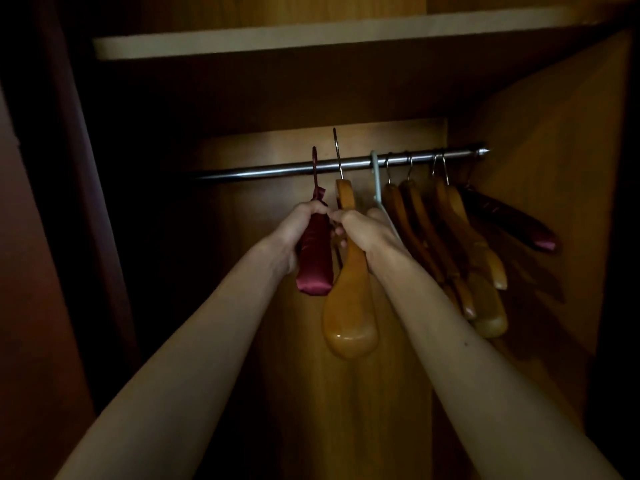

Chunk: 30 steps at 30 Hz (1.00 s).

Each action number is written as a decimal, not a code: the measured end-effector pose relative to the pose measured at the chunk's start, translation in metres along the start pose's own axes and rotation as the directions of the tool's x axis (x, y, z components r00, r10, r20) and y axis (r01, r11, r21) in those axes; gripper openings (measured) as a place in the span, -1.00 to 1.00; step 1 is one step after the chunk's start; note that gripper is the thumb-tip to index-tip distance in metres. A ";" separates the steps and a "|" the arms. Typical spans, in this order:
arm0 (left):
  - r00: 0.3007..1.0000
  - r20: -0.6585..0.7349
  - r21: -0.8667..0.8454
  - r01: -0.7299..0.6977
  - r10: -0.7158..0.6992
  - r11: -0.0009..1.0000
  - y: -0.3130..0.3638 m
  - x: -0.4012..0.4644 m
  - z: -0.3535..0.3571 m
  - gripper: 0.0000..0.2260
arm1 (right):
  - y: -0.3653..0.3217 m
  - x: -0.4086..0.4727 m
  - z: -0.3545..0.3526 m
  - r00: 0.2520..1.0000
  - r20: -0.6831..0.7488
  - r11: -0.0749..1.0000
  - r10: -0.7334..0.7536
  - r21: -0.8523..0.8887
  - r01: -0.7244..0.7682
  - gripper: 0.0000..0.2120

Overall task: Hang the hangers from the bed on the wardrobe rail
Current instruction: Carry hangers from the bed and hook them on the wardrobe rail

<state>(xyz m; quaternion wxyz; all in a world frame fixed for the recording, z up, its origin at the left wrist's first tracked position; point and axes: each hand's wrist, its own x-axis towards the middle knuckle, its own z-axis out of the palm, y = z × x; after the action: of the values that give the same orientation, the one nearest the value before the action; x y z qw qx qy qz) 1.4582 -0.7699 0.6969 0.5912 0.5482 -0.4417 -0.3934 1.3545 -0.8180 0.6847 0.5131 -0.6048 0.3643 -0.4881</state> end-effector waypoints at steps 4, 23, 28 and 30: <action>0.998 0.051 0.031 0.030 -0.032 0.999 0.005 0.020 0.015 -0.75 | 0.003 0.023 -0.013 0.997 -0.072 1.000 0.009 -0.010 -0.010 -0.81; 0.993 0.028 0.025 0.114 -0.114 0.993 -0.018 0.111 0.068 -0.60 | 0.020 0.051 -0.075 0.992 -0.108 0.990 0.064 -0.121 -0.077 -0.72; 0.995 0.013 0.045 0.098 -0.099 0.994 -0.025 0.117 0.073 -0.52 | 0.030 0.051 -0.083 0.994 -0.078 0.994 0.076 -0.079 -0.082 -0.91; 0.997 0.021 0.033 0.078 -0.079 0.996 -0.032 0.117 0.072 -0.46 | 0.037 0.048 -0.083 0.993 -0.069 0.995 0.092 -0.037 -0.095 -0.89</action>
<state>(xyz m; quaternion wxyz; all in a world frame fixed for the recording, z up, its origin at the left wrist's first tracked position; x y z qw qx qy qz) 1.4255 -0.9050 0.6764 0.5613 0.5702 -0.4327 -0.4154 1.2896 -0.8932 0.6588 0.5107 -0.5805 0.4190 -0.4761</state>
